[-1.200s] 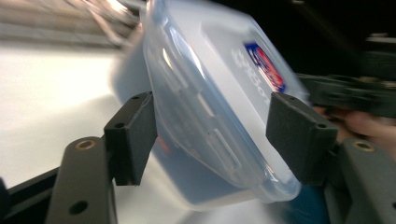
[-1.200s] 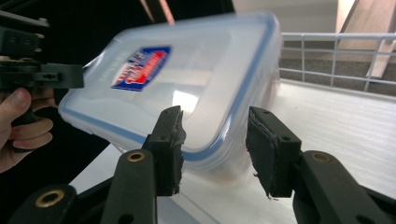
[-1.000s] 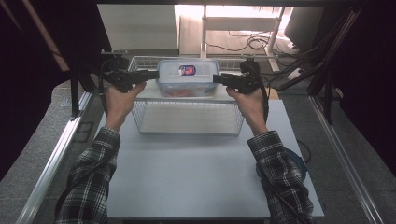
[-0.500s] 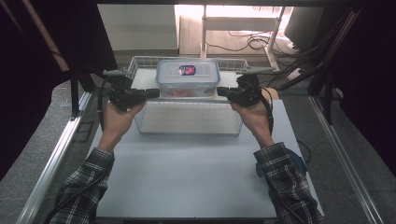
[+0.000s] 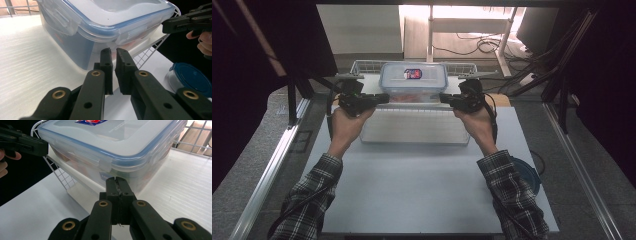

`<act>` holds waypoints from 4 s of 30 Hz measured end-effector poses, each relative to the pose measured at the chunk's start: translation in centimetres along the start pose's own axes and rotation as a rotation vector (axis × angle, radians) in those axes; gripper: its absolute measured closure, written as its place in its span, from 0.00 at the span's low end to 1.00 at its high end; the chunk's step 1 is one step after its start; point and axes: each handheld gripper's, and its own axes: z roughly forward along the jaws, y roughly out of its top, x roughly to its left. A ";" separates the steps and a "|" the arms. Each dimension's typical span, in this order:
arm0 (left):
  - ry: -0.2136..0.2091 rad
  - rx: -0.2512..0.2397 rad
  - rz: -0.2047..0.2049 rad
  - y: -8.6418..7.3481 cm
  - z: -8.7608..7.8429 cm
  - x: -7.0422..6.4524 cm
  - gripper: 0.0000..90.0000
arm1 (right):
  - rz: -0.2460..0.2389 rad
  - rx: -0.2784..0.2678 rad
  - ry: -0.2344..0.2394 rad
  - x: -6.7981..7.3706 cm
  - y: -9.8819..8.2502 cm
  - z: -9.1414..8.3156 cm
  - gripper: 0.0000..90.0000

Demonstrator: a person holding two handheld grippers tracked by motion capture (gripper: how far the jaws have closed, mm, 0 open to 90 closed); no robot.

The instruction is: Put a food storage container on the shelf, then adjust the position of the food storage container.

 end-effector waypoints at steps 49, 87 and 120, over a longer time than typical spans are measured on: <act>-0.056 0.081 0.118 -14.6 -2.7 -6.4 0.13 | -0.100 0.057 0.031 3.7 -13.3 -5.7 0.08; 0.048 0.077 0.145 -23.1 -3.8 -6.5 0.06 | -0.044 0.153 0.030 6.1 -19.1 -7.2 0.11; 0.004 0.109 0.085 -23.3 -3.2 -5.4 0.08 | 0.255 0.158 -0.563 -8.5 -24.7 -19.4 0.98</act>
